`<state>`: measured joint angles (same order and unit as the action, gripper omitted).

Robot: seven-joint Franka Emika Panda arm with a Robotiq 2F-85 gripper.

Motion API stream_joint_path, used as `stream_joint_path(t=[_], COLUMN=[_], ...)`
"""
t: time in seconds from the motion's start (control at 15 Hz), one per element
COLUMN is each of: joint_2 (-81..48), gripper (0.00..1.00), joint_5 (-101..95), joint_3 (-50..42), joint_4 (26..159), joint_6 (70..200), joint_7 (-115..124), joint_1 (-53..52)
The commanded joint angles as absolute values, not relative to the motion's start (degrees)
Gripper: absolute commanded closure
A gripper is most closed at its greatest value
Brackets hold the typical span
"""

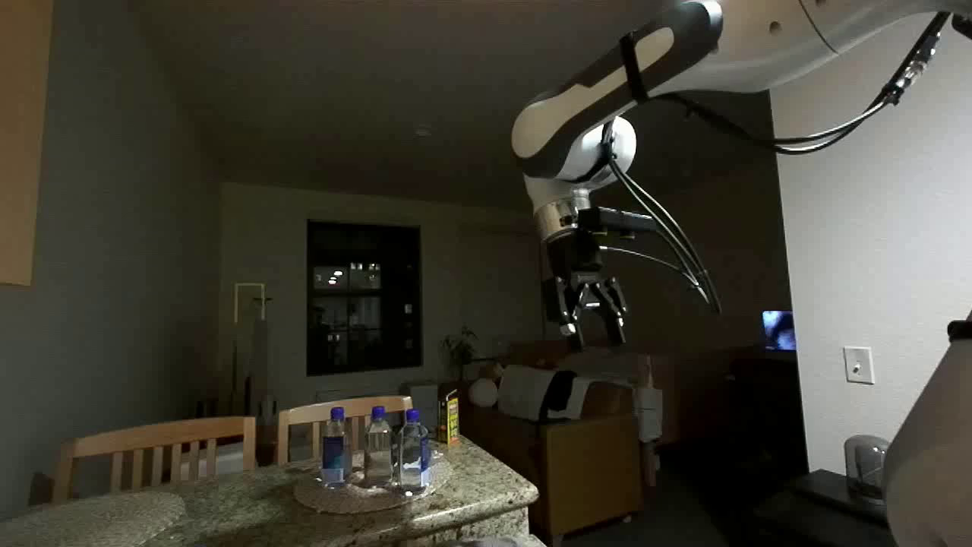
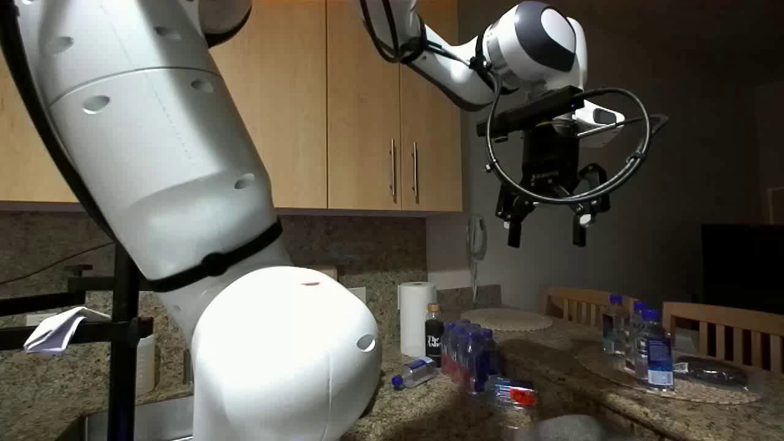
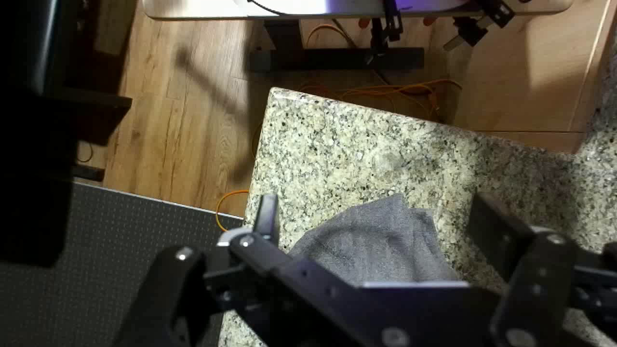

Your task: Move the grey towel to the right

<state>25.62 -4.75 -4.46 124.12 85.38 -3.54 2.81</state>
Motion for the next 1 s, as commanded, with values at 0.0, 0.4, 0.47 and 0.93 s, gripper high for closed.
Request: stream_joint_path(t=[0.0,0.4,0.47,0.93], joint_2=[25.55,25.55,25.55,19.75], gripper=[0.00,0.00,0.00,0.00], joint_5=[-4.70,-4.70,-4.70,5.42], joint_3=[-4.37,-4.37,-4.37,-4.08], joint_4=[123.97,123.97,123.97,123.69], joint_6=[85.23,85.23,85.23,97.59], joint_7=[-3.58,-3.58,-3.58,6.97], joint_1=[2.91,2.91,2.91,3.17])
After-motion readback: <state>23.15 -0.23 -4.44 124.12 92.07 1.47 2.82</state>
